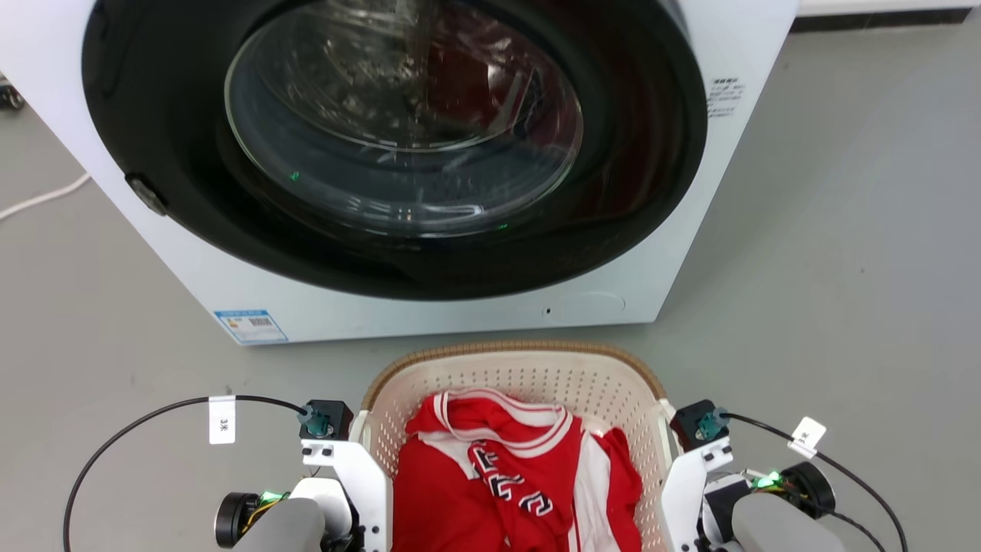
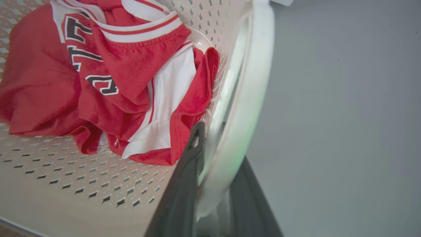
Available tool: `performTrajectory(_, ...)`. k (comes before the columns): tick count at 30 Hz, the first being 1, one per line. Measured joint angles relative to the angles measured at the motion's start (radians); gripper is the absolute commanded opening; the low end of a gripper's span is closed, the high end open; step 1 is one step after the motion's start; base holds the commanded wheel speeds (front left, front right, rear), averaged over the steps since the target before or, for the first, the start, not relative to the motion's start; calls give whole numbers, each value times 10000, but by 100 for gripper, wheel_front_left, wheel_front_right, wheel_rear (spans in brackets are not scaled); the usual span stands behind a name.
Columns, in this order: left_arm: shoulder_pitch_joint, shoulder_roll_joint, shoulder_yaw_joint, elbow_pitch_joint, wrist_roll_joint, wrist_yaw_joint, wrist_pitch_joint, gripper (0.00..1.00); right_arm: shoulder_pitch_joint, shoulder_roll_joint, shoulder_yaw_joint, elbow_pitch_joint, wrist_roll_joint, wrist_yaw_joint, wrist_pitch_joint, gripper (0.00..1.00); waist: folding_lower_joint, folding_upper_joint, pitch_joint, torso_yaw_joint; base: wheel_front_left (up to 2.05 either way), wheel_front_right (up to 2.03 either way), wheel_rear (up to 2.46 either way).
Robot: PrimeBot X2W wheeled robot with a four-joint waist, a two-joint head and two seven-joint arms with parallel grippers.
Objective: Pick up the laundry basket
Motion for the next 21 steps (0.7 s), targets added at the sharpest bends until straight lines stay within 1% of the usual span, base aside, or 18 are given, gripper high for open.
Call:
performTrajectory(13, 568, 148, -884, -238, -1011, 2, 796, 0, 576, -251, 1371, -349, 1501, -35, 963, 0, 0, 0, -1255, -146, 0, 0, 0)
performTrajectory(21, 679, 290, -1367, -405, -1555, 2, 1147, 0, 682, -372, 2010, -435, 2242, -33, 1239, 0, 1, 0, -1610, -141, 0, 0, 0)
